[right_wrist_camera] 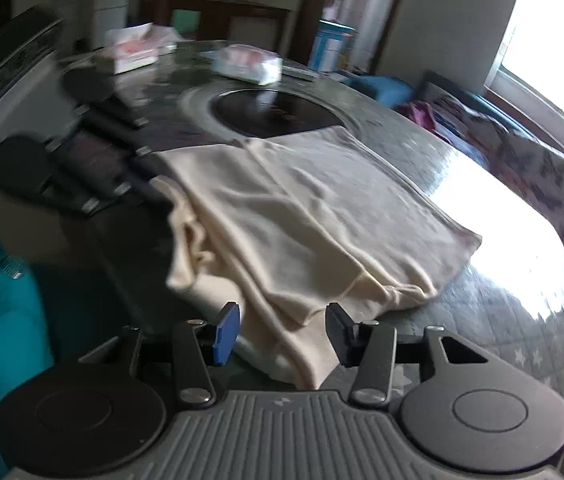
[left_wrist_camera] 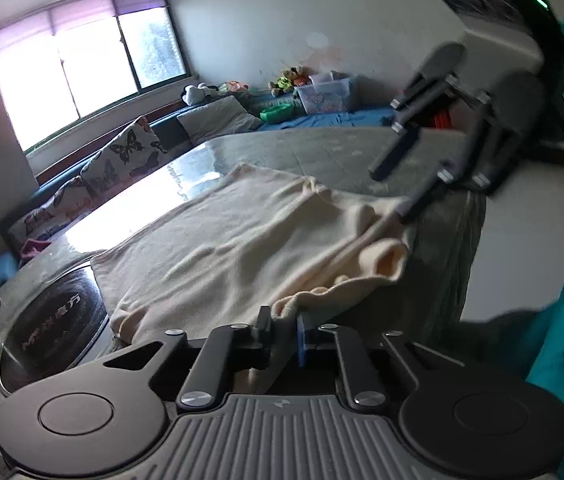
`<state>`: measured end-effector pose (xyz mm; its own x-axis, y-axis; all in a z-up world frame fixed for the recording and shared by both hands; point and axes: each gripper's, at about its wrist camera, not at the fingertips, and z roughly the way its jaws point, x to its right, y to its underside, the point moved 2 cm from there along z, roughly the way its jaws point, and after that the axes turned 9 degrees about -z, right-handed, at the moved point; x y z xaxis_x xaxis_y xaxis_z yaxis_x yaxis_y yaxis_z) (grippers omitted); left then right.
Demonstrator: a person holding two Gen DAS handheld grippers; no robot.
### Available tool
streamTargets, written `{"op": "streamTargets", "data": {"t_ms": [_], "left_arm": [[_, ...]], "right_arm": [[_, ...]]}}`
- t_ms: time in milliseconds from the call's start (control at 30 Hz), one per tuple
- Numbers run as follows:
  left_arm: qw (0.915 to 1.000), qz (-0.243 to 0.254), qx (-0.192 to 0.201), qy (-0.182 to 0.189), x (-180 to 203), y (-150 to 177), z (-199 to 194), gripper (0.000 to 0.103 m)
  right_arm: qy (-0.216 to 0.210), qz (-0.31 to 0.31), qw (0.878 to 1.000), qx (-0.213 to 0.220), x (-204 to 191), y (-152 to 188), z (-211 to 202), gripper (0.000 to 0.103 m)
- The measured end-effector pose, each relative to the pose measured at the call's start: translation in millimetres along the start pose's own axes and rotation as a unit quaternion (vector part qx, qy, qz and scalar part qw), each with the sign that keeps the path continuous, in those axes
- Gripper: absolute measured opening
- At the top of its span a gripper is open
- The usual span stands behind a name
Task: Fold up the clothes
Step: 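Grasp the sweatshirt side edge with the left tool and fold it inward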
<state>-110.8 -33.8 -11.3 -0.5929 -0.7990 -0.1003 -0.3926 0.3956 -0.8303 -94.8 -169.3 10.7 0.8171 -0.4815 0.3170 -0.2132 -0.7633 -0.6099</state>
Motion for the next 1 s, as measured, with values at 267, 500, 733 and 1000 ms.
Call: {"op": "streamTargets", "data": {"t_ms": [267,500,733,1000], "left_arm": [[0.998,-0.061,-0.009,0.011,-29.4,-22.9,12.4,0.009],[0.995,-0.094,-0.023,0.022,-47.6,-27.9,21.7,0.009],[0.9972,-0.071,-0.019,0.011,-39.0,-15.4,11.2,0.021],[0.9993,-0.03,-0.021,-0.005,-28.0,1.9,-2.5,0.038]], "right_arm": [[-0.002,-0.07,0.997,0.019,-16.9,-3.8,20.1,0.059],[-0.016,-0.052,0.998,0.015,-0.1,-9.5,51.2,0.037],[-0.073,0.05,0.996,0.004,33.4,-15.7,57.0,0.011],[-0.095,0.111,0.989,0.012,55.9,-22.9,57.1,0.011]]}}
